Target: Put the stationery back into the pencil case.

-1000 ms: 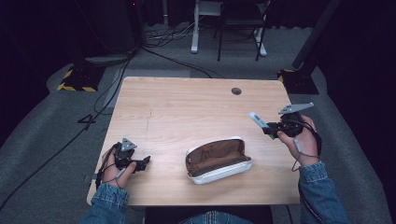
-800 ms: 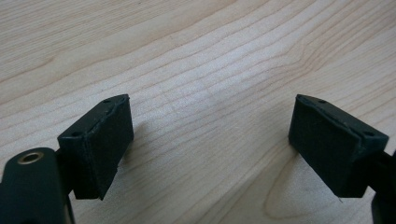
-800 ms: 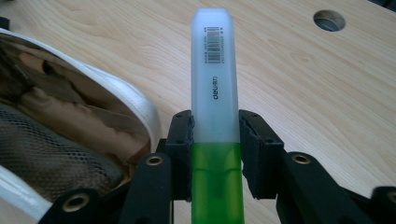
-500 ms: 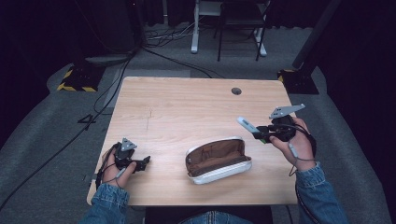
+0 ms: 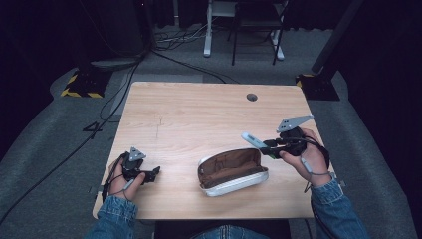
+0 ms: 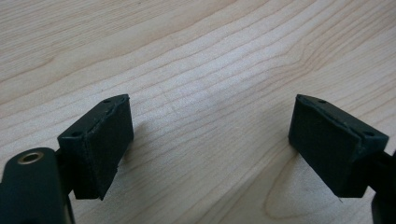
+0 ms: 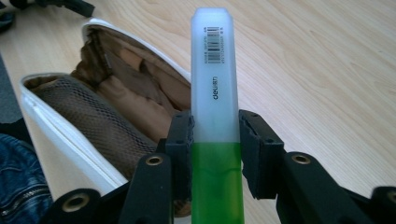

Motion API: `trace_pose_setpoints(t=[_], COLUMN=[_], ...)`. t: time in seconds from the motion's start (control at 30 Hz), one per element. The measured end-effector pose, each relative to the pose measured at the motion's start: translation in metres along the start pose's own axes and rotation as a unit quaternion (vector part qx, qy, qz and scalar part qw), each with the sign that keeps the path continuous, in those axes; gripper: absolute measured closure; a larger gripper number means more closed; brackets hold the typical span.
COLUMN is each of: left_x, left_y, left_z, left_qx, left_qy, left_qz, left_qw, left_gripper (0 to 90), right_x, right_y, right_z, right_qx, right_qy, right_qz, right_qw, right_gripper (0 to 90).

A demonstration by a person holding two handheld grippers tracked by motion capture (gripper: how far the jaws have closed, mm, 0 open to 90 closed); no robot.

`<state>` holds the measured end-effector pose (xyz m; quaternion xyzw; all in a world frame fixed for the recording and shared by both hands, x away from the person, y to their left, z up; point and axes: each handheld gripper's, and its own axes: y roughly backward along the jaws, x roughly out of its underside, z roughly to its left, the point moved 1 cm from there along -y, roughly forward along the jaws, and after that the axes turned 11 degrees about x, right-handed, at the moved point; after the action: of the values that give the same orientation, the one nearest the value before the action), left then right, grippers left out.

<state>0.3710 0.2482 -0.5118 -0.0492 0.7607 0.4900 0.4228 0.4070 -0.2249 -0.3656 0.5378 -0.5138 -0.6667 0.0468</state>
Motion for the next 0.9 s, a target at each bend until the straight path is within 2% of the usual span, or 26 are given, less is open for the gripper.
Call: trace_pose_setpoints(t=[0.5, 0.9], left_x=[0.000, 0.000], left_y=[0.000, 0.000], left_z=[0.000, 0.000], left_qx=[0.000, 0.000], left_qy=[0.000, 0.000], left_qz=[0.000, 0.000], left_qw=[1.0000, 1.0000], left_gripper=[14.1, 14.1], right_x=[-0.011, -0.017], right_y=[-0.009, -0.023], right_z=[0.027, 0.047], right_qx=[-0.038, -0.074], right_qy=[0.044, 0.091], right_qz=[0.006, 0.016], right_qw=[0.9983, 0.9929], right_gripper=[67.3, 67.3])
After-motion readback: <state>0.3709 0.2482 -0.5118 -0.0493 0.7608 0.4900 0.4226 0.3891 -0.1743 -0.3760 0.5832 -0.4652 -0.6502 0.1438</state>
